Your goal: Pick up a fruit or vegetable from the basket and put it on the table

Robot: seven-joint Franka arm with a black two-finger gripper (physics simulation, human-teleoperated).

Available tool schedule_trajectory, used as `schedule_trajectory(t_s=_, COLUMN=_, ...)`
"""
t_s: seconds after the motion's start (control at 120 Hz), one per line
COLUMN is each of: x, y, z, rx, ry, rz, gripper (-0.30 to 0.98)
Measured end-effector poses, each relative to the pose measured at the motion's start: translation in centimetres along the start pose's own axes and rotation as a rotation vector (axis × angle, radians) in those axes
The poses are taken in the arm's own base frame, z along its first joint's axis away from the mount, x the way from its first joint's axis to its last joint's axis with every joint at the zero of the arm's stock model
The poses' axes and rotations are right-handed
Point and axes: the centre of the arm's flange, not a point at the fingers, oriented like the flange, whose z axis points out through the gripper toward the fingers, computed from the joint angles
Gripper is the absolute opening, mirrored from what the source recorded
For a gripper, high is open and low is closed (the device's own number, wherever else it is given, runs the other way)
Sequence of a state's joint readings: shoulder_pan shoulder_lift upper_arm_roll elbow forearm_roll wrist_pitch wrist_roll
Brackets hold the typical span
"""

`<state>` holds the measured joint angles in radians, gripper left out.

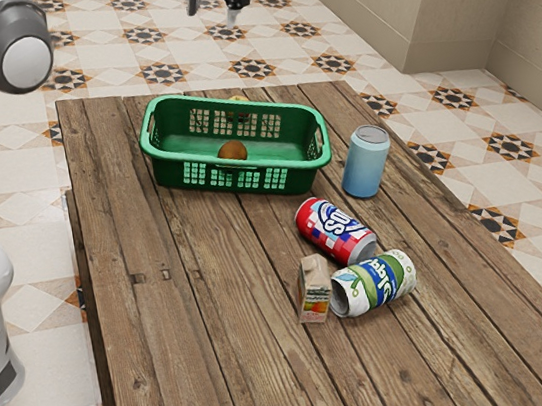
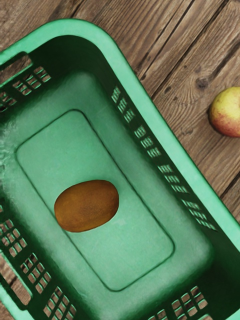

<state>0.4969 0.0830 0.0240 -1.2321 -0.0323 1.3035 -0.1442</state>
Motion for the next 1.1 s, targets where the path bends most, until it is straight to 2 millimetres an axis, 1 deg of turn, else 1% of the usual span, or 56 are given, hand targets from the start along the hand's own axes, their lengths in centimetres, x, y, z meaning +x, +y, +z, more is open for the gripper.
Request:
schedule_trajectory(t_s=0.042, x=-1.9, y=0.0, z=1.4, rx=-0.002, ry=-0.023, rz=-0.01, gripper=0.69)
schedule_trajectory(t_s=0.067, x=-2.7, y=0.0, z=2.2, rx=-0.002, ry=-0.03, rz=-0.016, gripper=0.69)
schedule_trajectory(t_s=0.117, x=-3.5, y=0.3, z=4.6, rx=-0.002, ry=-0.047, rz=-0.019, gripper=0.69)
schedule_trajectory(t_s=0.158, x=-4.0, y=0.8, z=5.9, rx=-0.003, ry=-0.044, rz=-0.003, gripper=0.69)
schedule_trajectory(t_s=0.217, x=-4.4, y=2.0, z=7.5, rx=-0.003, ry=-0.035, rz=0.031, gripper=0.69)
schedule_trajectory(t_s=0.25, x=-4.5, y=3.0, z=8.0, rx=-0.003, ry=-0.025, rz=0.055, gripper=0.69)
schedule_trajectory(t_s=0.308, x=-4.8, y=4.7, z=8.4, rx=-0.006, ry=-0.002, rz=0.093, gripper=0.69)
schedule_trajectory(t_s=0.367, x=-5.2, y=5.4, z=8.6, rx=-0.011, ry=0.017, rz=0.107, gripper=0.69)
schedule_trajectory(t_s=0.483, x=-5.9, y=4.8, z=8.3, rx=-0.019, ry=0.048, rz=0.062, gripper=0.69)
schedule_trajectory(t_s=0.542, x=-6.1, y=4.6, z=8.7, rx=-0.021, ry=0.047, rz=0.029, gripper=0.69)
schedule_trajectory(t_s=0.6, x=-6.3, y=4.1, z=9.5, rx=-0.027, ry=0.034, rz=-0.01, gripper=0.69)
schedule_trajectory(t_s=0.642, x=-6.5, y=3.3, z=10.4, rx=-0.03, ry=0.02, rz=-0.044, gripper=0.69)
schedule_trajectory(t_s=0.717, x=-6.5, y=2.4, z=11.1, rx=-0.034, ry=0.011, rz=-0.093, gripper=0.69)
schedule_trajectory(t_s=0.742, x=-6.5, y=2.4, z=11.2, rx=-0.034, ry=0.01, rz=-0.103, gripper=0.69)
schedule_trajectory(t_s=0.842, x=-6.7, y=3.3, z=13.1, rx=-0.035, ry=-0.002, rz=-0.128, gripper=0.69)
schedule_trajectory(t_s=0.908, x=-6.5, y=3.7, z=13.8, rx=-0.046, ry=-0.003, rz=-0.153, gripper=0.69)
schedule_trajectory(t_s=0.958, x=-6.2, y=3.6, z=14.0, rx=-0.056, ry=0.0, rz=-0.179, gripper=0.69)
schedule_trajectory(t_s=1.058, x=-5.6, y=2.1, z=14.1, rx=-0.072, ry=0.009, rz=-0.247, gripper=0.69)
schedule_trajectory(t_s=1.1, x=-5.1, y=1.5, z=14.6, rx=-0.073, ry=0.002, rz=-0.274, gripper=0.69)
